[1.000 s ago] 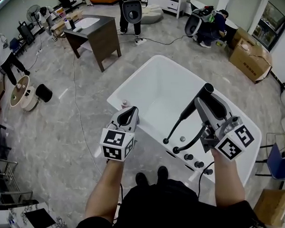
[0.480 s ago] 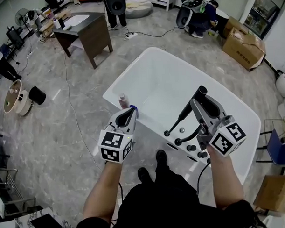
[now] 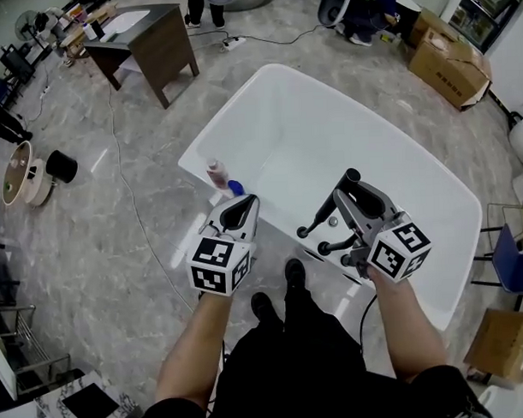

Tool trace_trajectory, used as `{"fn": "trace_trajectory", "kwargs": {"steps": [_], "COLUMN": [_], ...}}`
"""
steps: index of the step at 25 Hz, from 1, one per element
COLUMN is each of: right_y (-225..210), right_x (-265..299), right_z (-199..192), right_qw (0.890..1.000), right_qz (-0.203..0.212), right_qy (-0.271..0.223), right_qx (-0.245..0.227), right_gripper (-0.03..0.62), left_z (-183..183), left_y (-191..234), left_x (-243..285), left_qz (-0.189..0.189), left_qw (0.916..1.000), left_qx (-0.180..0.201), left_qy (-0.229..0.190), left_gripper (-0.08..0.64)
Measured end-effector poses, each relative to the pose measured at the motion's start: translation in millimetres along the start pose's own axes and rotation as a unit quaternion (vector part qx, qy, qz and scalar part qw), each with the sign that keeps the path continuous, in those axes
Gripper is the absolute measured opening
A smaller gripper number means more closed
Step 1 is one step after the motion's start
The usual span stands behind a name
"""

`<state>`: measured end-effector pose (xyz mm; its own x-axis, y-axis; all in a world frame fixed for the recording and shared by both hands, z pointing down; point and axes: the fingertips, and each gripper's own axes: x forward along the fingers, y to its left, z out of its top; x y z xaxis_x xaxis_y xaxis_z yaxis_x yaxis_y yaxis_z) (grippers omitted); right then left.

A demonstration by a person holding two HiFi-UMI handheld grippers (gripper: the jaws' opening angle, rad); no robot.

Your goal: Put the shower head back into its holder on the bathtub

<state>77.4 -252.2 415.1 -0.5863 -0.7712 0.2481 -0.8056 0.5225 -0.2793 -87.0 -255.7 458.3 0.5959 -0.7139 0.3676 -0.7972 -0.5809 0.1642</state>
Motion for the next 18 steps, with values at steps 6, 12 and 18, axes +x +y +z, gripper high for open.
{"fn": "trace_trajectory", "kwargs": {"steps": [6,12,18], "right_y": [-14.3,-22.3,-23.8], "right_x": [10.9,22.2,28.9], "right_z": [-35.5,-68.0,-92.3], "right_qw": [0.999,0.998,0.996], "right_qz": [-0.003,-0.012,-0.019], "right_qy": [0.039,0.066,0.081], "right_qx": [0.011,0.013,0.014], "right_gripper": [0.135,0.137,0.137], "left_z": [-25.4,-50.0,-75.0], "left_y": [-10.2,-12.2,-15.2], "left_x": [14.5,21.2,23.6], "left_qz": [-0.007,-0.014,-0.02], "left_qw": [0.9994,0.9982,0.9965], "left_qx": [-0.021,-0.039,-0.054], "left_qy": [0.026,0.044,0.06], "left_gripper": [0.015,0.015,0.015]}}
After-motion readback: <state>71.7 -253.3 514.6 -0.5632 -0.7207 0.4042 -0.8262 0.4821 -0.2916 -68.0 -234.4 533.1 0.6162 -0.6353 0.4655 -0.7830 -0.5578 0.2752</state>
